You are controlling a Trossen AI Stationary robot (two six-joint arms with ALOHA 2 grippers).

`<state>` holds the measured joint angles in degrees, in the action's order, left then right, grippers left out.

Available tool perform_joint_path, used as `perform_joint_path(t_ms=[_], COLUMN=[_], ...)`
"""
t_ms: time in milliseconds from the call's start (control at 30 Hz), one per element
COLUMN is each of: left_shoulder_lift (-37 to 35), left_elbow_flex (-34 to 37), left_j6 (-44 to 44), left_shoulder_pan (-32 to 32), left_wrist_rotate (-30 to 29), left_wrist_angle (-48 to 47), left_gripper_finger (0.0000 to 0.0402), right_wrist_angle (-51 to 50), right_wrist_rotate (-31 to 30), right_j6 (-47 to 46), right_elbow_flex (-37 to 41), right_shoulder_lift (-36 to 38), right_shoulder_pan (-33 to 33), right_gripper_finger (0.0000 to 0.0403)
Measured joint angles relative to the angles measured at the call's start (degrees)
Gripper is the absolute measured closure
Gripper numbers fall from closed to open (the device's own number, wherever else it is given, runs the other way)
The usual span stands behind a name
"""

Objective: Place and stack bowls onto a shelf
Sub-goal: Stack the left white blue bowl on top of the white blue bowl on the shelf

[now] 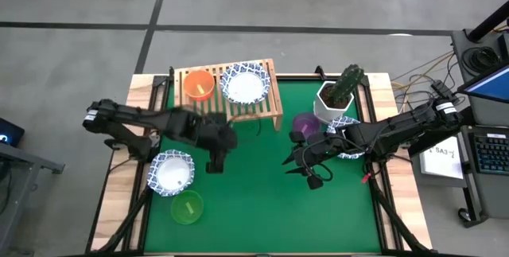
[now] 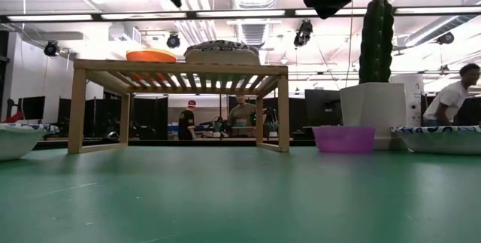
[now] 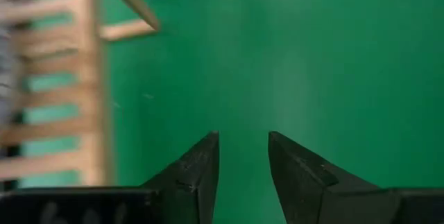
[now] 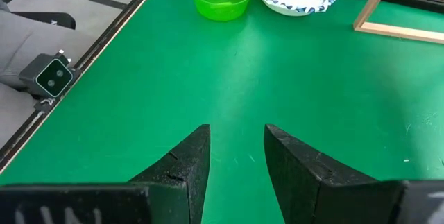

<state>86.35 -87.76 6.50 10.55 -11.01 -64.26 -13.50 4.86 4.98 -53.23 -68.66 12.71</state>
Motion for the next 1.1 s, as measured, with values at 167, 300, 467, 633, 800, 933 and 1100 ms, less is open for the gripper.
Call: perform_joint_path(t_ms=[167, 300, 467, 633, 800, 933, 1100], left_shoulder_lift=[0.0, 0.0, 0.0, 0.1, 0.4, 0.4, 0.4], left_elbow_flex=[4.2, 7.6, 12.6, 18.9, 22.8, 24.7, 27.7], left_j6=[10.8, 20.9, 39.6, 60.2, 69.7, 75.1, 77.6], left_shoulder_pan=[6.4, 10.0, 14.2, 17.6, 20.7, 22.0, 22.1], left_wrist_rotate=[0.0, 0.0, 0.3, 6.9, 10.5, 9.5, 6.2], left_wrist_angle=[-2.0, -3.8, -7.0, -7.6, -7.4, -7.1, -4.6], left_gripper_finger=[0.0301, 0.0302, 0.0302, 0.0301, 0.0285, 0.0258, 0.0227], right_wrist_angle=[0.1, 0.1, 0.2, 0.7, 2.1, 2.7, 2.7], right_wrist_rotate=[-0.1, -0.4, -0.4, -0.4, -0.4, -0.4, -0.5], right_j6=[0.0, 0.0, -0.6, -0.5, -0.5, -2.3, -4.7], right_elbow_flex=[0.0, 0.0, 0.0, 0.0, 0.0, 0.0, 0.0], right_shoulder_lift=[0.0, 0.0, 0.0, 0.0, 0.0, 0.0, 0.0], right_shoulder_pan=[0.0, 0.0, 0.0, 0.0, 0.0, 0.0, 0.0], right_gripper_finger=[0.0277, 0.0277, 0.0277, 0.0277, 0.0277, 0.0277, 0.0277])
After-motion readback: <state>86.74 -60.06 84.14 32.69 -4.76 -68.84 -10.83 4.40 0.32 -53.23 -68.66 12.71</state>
